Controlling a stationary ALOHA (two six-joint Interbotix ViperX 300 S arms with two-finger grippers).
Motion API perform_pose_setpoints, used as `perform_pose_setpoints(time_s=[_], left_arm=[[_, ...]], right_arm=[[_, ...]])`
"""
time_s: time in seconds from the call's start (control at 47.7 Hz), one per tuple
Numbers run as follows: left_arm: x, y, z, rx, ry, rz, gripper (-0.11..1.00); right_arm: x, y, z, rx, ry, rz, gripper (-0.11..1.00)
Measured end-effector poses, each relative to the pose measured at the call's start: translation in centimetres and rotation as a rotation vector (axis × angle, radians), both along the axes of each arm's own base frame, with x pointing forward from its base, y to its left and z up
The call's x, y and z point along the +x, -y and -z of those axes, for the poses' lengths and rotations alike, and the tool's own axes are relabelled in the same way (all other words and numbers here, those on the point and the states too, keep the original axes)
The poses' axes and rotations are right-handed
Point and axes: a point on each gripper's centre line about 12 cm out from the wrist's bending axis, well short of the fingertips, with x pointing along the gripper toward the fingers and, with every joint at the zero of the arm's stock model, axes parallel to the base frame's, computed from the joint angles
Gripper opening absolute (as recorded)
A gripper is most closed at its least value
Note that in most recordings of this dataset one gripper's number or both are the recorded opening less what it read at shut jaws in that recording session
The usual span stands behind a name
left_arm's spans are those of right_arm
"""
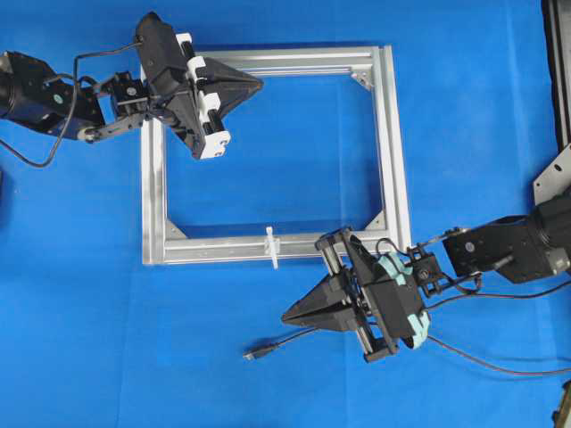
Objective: Insert the wire through the string loop located in the center.
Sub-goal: 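Lower the open right gripper over the black USB cable's plug end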
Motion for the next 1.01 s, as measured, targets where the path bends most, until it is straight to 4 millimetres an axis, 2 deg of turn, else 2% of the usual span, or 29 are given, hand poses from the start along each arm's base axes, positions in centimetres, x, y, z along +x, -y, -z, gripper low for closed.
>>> perform_pose_setpoints(time_s=[0.105,0.273,0.524,0.608,0.692,0.755,0.944,0.965,1.007], left_arm=[[0.0,0.2,-0.5,0.011,0.000,0.016,0.00],[0.0,0.2,-0.8,0.015,0.005,0.018,0.00],[0.0,0.2,-0.8,0.015,0.004,0.019,0.00],[0.0,0.2,-0.8,0.015,0.004,0.019,0.00],[0.0,0.2,-0.8,0.014,0.004,0.018,0.00],[0.0,0.2,-0.8,0.015,0.004,0.019,0.00],[0.0,0.3,-0.8,0.014,0.004,0.021,0.00],[0.0,0.2,-0.8,0.015,0.004,0.019,0.00],[0.0,0.2,-0.7,0.015,0.002,0.019,0.00]], right_arm=[[0.0,-0.5,-0.2,-0.007,0.001,-0.015,-0.05],[0.0,-2.1,-0.2,-0.015,-0.045,-0.049,-0.05],[-0.1,-2.1,0.2,0.034,-0.108,-0.029,-0.05],[-0.1,-2.2,0.3,0.045,-0.114,-0.028,0.00],[-0.1,-2.2,0.2,0.049,-0.114,-0.026,0.12],[-0.2,-2.3,0.3,0.048,-0.117,-0.029,0.26],[-0.2,-2.4,0.3,0.047,-0.123,-0.029,0.82],[-0.2,-2.4,0.3,0.046,-0.126,-0.029,0.86],[-0.2,-2.3,0.4,0.046,-0.129,-0.027,0.87]])
